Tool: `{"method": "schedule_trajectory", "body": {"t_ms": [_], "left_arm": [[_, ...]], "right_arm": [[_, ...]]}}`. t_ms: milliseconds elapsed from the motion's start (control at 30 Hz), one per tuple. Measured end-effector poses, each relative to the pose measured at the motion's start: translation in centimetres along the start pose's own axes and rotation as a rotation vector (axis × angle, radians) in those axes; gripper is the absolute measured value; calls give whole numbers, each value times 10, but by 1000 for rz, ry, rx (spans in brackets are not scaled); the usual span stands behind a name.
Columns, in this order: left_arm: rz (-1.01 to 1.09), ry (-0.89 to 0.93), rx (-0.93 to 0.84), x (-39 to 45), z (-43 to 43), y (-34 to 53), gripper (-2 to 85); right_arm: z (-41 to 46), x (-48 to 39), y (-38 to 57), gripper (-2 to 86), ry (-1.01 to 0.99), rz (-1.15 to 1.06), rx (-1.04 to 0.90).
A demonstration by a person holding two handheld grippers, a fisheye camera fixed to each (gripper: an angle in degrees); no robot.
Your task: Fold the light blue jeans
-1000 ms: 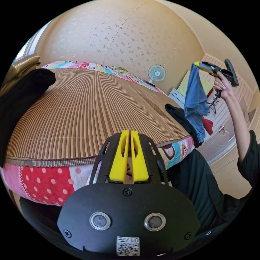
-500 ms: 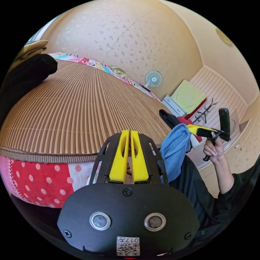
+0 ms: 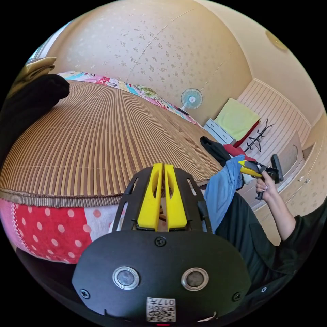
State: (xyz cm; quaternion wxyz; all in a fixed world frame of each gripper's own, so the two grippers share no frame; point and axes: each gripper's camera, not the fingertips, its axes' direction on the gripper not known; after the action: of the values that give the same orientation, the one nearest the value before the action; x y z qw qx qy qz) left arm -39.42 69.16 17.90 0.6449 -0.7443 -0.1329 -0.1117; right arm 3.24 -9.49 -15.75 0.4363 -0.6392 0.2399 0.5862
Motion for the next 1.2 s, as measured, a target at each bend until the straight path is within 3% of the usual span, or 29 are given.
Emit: {"method": "schedule_trajectory", "body": {"t_ms": [100, 200, 300, 367, 400, 467, 600, 667, 733, 867, 1200], "left_arm": [[7, -9, -11, 4, 0, 1, -10], [33, -29, -5, 9, 1, 4, -10], [37, -21, 13, 8, 2, 7, -10], [32, -1, 19, 5, 2, 7, -10], [26, 14, 21, 3, 3, 8, -10], [19, 33, 24, 1, 3, 8, -10], [5, 47, 31, 0, 6, 8, -10], [-4, 48, 29, 1, 7, 7, -10], [-11, 52, 29, 1, 9, 6, -10], [-17, 51, 25, 6, 14, 2, -10], [2, -7, 28, 41, -3, -8, -9]], "right_arm": [[-3, -46, -27, 26, -42, -99, 117], [-3, -140, -48, 17, -66, -401, 151], [33, -211, -49, 19, -319, -711, -50], [93, -230, -47, 27, -210, -708, -339], [103, -230, -42, 29, -153, -711, -368], [109, -221, -20, 39, -18, -720, -297], [74, -167, 23, 72, 92, -624, 29], [78, -141, 26, 94, 80, -579, 8], [104, -109, 17, 129, -16, -501, -241], [122, -74, 25, 134, -262, -450, -397], [66, -58, 92, 85, -274, -426, -74]]}}
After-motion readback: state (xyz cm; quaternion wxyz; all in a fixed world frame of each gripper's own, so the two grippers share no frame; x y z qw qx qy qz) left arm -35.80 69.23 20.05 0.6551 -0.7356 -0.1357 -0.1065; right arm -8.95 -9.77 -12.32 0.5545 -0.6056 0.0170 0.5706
